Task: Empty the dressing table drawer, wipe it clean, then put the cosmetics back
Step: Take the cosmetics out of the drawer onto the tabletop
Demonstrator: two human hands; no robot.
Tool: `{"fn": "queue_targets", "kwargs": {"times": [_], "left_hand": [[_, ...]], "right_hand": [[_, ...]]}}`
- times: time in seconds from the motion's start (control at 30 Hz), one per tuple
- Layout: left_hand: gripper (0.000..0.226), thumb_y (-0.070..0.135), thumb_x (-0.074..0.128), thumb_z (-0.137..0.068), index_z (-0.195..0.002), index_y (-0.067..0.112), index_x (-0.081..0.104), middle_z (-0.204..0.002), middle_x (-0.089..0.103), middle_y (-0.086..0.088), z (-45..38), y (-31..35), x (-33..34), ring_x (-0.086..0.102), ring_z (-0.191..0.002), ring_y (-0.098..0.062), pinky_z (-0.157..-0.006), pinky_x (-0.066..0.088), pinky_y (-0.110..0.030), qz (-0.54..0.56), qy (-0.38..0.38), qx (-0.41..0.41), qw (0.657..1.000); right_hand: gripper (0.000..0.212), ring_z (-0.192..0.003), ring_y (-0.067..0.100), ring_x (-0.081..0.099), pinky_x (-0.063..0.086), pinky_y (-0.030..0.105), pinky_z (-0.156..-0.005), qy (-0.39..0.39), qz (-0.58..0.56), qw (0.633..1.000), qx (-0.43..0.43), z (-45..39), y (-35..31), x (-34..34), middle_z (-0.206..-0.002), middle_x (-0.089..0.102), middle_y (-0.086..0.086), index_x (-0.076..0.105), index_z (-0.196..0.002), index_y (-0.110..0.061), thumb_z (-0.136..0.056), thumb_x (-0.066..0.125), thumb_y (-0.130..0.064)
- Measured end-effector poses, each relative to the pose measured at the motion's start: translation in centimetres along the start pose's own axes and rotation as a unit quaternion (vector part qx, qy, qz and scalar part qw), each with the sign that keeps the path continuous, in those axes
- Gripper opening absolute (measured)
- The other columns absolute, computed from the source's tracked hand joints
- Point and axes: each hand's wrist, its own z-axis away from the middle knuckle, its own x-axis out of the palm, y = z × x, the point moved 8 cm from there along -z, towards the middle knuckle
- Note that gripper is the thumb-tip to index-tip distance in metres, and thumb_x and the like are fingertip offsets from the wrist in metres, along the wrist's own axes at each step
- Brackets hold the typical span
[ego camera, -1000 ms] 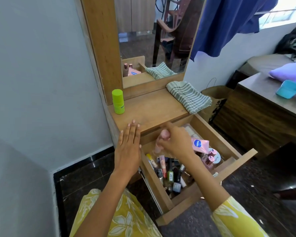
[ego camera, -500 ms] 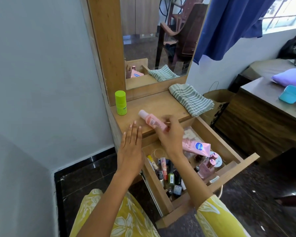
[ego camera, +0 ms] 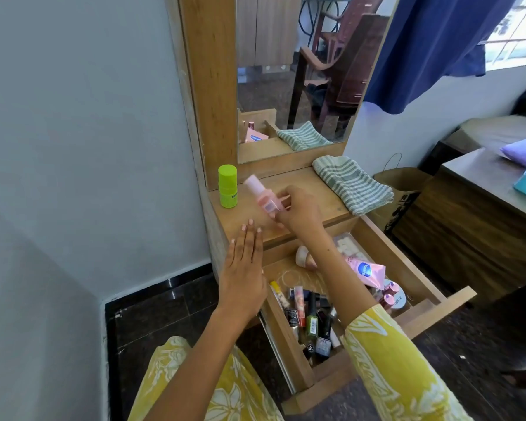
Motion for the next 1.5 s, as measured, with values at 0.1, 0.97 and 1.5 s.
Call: {"fn": "queue_targets", "kwargs": {"times": [0.1,0.97,1.5], "left_hand": [[0.081,0.015,0.052,-0.086,-0.147,0.007,0.000,-0.156,-0.005,-0.013,0.0,0.1,0.1,-0.007,-0.143,-0.025,-0.114,0.000,-0.039,-0.011,0.005,0.009,1.000],[0.081,0.010,0.056,-0.078,-0.148,0.002,0.015,-0.156,0.006,-0.017,-0.1,-0.1,0.2,0.005,-0.144,-0.029,-0.115,0.013,-0.042,-0.048,-0.009,0.007,0.999],[0.073,0.023,0.040,-0.097,-0.144,0.006,-0.013,-0.154,-0.020,-0.009,0.3,1.0,0.9,-0.017,-0.142,-0.022,-0.115,-0.007,-0.038,-0.006,-0.044,0.016,0.999]], "right_hand": [[0.042,-0.098,0.022,0.063,0.050,0.033,-0.082,0.056,-0.158,0.986,0.022,-0.9,0.1,1.3,-0.108,0.068,0.010,0.059,-0.116,-0.006,-0.077,0.074,-0.010],[0.024,-0.091,0.017,0.062,0.051,0.026,-0.082,0.131,-0.159,0.975,-0.077,1.9,1.4,1.1,-0.100,0.067,0.008,0.064,-0.099,-0.004,-0.077,0.069,0.002],[0.023,-0.091,0.018,0.051,0.047,0.031,-0.066,0.093,0.230,0.964,0.096,15.7,11.4,-4.9,-0.105,0.052,0.002,0.056,-0.105,-0.014,-0.083,0.062,-0.008]]}}
